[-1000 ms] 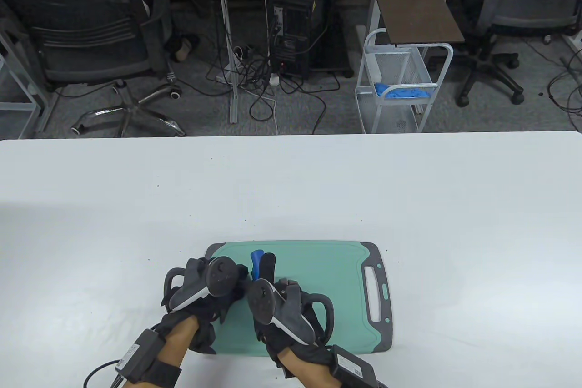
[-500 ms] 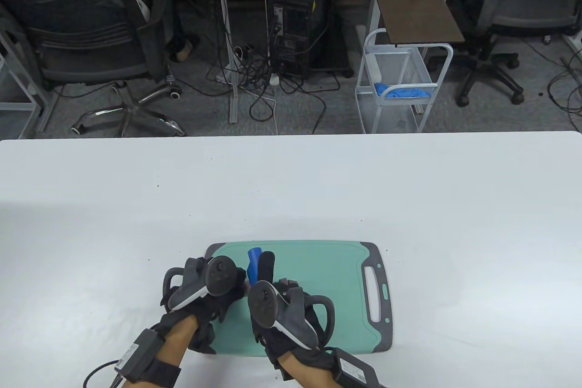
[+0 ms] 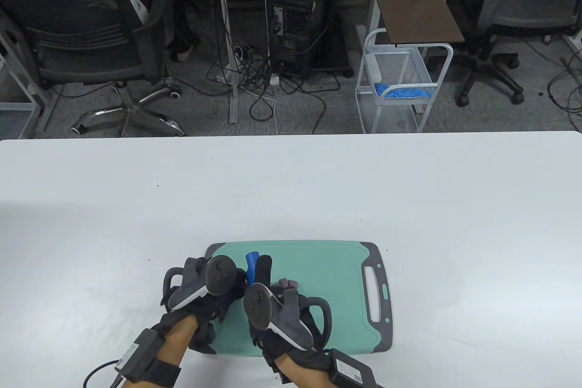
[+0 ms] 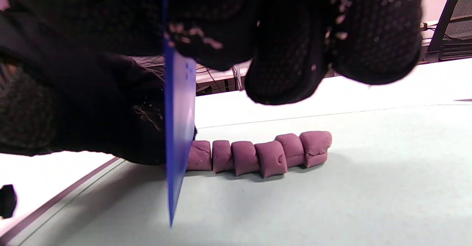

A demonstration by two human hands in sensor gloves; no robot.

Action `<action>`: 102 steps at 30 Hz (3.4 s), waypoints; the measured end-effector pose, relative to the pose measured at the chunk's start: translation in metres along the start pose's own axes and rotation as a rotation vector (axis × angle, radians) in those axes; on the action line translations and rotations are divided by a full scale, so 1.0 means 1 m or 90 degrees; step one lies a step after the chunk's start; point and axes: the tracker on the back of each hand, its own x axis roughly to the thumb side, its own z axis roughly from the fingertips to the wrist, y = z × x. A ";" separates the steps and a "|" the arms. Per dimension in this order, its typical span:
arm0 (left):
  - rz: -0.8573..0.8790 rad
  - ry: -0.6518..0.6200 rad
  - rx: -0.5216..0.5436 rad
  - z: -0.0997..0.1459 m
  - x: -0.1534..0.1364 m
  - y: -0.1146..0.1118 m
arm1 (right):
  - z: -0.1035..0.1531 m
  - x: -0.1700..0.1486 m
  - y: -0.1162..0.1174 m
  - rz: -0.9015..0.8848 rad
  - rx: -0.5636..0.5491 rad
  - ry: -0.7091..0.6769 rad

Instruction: Slice plasticine roll into thin flakes

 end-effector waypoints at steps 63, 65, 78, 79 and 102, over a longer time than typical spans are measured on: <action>-0.001 -0.001 -0.003 0.001 0.001 0.000 | -0.020 0.012 0.005 0.029 -0.007 0.010; -0.010 -0.003 -0.010 0.001 0.001 0.000 | -0.020 0.012 0.005 0.027 -0.005 0.011; -0.021 0.002 0.001 0.005 0.001 0.001 | -0.009 0.008 0.000 0.022 0.015 0.009; -0.021 0.002 0.002 0.005 0.001 0.001 | -0.009 0.008 -0.001 0.020 0.013 0.008; -0.023 0.038 0.031 0.007 -0.007 0.004 | 0.003 0.011 -0.012 -0.017 -0.016 -0.014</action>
